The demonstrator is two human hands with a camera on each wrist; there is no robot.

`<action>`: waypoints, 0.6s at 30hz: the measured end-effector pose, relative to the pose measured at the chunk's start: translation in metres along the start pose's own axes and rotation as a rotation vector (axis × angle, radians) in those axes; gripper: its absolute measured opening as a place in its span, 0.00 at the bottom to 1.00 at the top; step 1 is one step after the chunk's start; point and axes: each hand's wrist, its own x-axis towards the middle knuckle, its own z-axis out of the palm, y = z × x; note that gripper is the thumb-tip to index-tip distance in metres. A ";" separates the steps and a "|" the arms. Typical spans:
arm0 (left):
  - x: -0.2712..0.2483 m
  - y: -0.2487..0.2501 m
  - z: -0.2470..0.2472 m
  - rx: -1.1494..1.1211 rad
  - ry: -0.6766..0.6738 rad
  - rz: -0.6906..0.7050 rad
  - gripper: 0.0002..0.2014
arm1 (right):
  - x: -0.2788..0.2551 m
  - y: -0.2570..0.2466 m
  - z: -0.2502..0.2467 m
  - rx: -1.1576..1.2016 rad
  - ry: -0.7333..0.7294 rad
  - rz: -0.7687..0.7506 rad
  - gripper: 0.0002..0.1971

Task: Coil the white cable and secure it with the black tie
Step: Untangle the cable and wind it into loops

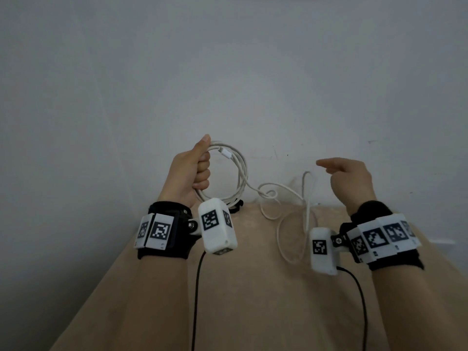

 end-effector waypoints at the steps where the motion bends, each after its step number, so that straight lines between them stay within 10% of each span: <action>1: 0.000 0.000 0.001 0.005 -0.005 0.001 0.24 | 0.000 -0.005 0.000 0.051 -0.016 -0.028 0.23; 9: -0.002 -0.001 0.010 0.037 -0.044 0.021 0.23 | -0.036 -0.063 0.008 0.353 -0.508 -0.212 0.11; 18: -0.008 -0.001 0.026 0.069 -0.173 -0.016 0.23 | -0.046 -0.056 0.051 -0.041 -0.287 -0.298 0.40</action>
